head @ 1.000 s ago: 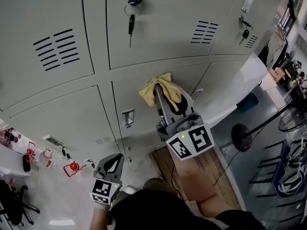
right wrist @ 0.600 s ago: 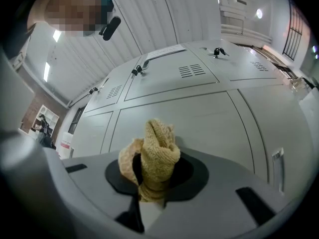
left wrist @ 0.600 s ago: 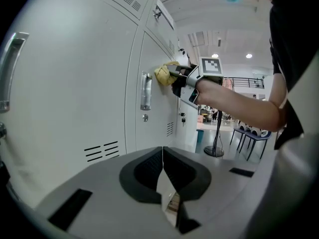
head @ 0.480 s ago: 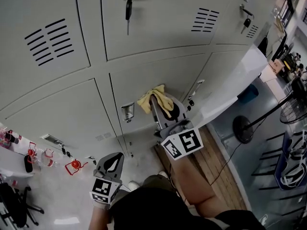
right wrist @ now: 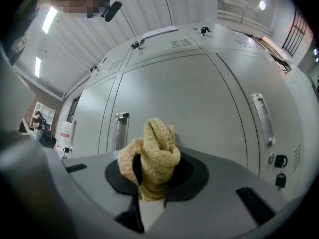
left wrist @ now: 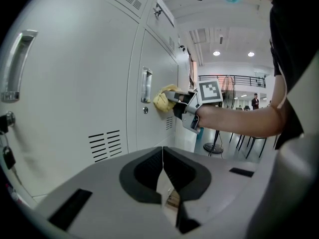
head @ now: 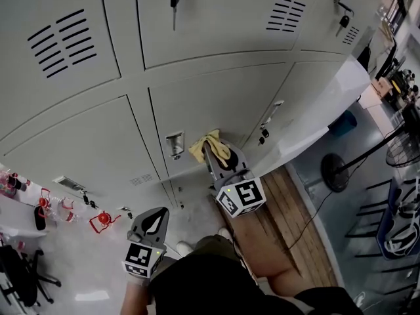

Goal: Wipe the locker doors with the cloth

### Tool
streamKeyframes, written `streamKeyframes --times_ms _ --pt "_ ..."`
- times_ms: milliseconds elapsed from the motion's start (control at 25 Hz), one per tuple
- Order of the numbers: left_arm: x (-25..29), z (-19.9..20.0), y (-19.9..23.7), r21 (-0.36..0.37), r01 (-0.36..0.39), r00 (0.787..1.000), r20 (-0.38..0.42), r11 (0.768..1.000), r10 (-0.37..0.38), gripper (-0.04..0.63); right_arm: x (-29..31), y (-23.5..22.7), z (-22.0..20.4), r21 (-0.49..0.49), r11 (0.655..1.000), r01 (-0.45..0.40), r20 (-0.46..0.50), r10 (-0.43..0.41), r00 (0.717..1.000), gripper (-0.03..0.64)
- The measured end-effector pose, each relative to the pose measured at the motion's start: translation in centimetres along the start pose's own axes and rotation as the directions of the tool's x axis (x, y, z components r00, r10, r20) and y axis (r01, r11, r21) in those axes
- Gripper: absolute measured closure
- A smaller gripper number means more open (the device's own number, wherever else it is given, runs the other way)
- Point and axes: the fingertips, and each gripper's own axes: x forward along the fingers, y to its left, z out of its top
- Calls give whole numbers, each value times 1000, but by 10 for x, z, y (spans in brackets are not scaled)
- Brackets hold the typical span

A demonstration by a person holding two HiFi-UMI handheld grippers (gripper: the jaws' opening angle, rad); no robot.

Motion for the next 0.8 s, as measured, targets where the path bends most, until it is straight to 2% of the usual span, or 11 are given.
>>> streamKeyframes --times_ms 440,800 --pt "-8 -16 -6 -16 -19 999 -32 1000 18 584 -11 -1 -90 19 1000 10 -176 -6 984 525" --pt "-18 -27 -4 -39 -58 997 -46 998 56 584 -16 2 -138 18 1000 8 -262 -3 965 525"
